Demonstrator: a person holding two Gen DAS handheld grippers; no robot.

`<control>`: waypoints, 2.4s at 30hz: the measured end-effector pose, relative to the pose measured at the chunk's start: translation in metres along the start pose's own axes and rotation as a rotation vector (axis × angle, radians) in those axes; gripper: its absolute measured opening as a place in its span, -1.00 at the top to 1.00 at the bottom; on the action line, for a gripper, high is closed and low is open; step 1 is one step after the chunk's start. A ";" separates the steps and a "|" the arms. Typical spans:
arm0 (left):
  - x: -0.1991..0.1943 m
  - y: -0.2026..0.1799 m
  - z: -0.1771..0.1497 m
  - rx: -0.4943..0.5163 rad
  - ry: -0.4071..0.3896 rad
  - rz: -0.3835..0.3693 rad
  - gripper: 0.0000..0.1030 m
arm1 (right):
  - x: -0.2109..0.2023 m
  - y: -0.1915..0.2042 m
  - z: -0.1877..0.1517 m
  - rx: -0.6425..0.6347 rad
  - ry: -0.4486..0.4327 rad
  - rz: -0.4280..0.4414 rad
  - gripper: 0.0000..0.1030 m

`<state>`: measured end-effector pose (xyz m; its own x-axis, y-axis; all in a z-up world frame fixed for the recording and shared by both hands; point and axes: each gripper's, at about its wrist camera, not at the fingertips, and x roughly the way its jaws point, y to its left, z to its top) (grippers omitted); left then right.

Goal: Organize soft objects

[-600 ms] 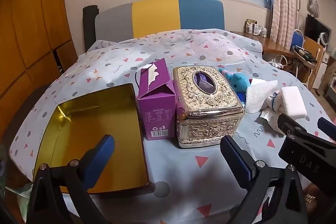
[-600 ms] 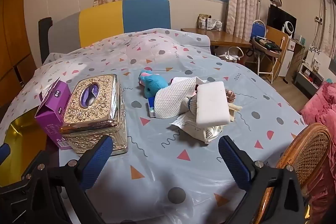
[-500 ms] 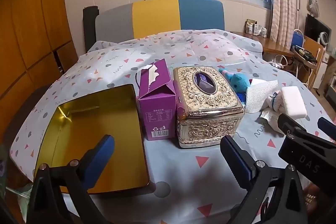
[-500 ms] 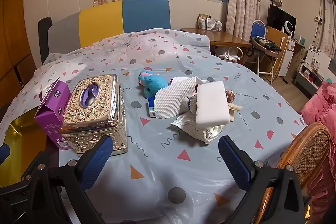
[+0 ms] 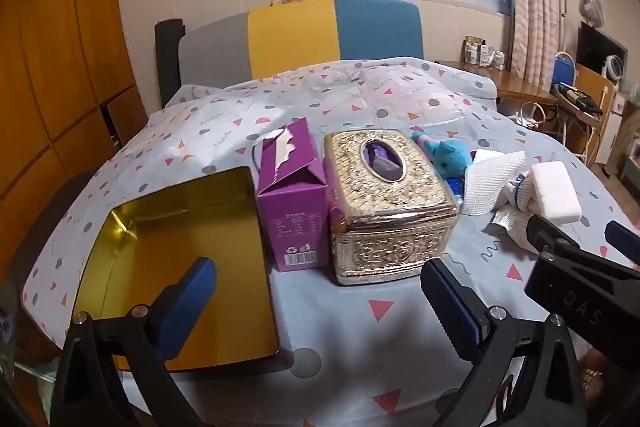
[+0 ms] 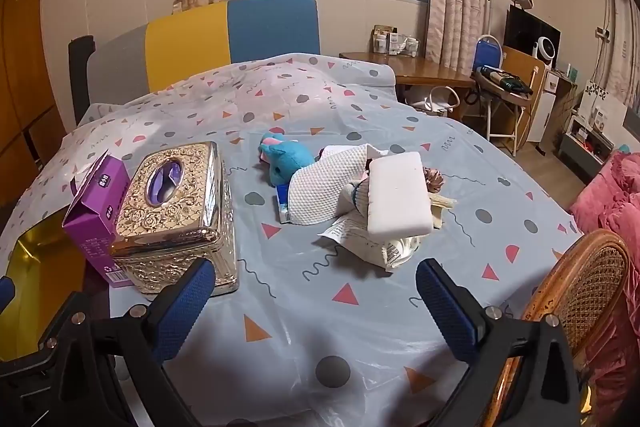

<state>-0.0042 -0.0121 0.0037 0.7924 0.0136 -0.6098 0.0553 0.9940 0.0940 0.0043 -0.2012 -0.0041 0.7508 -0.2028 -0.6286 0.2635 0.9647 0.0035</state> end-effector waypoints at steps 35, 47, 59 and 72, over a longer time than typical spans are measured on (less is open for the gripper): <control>-0.005 0.012 -0.005 -0.013 0.007 -0.003 -0.99 | -0.004 -0.001 -0.001 -0.003 -0.002 0.017 -1.00; -0.004 0.020 -0.003 -0.020 0.001 0.007 -0.99 | 0.000 0.000 0.001 -0.009 0.000 0.019 -1.00; -0.006 0.016 -0.002 -0.007 -0.001 0.003 -0.99 | 0.000 -0.014 0.002 0.013 -0.006 0.009 -1.00; -0.010 0.009 0.001 0.027 -0.017 -0.012 -0.99 | 0.001 -0.032 0.005 0.038 -0.017 -0.003 -1.00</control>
<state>-0.0116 -0.0038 0.0112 0.8016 0.0002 -0.5978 0.0804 0.9909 0.1081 -0.0004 -0.2328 -0.0015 0.7602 -0.2091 -0.6152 0.2886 0.9569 0.0314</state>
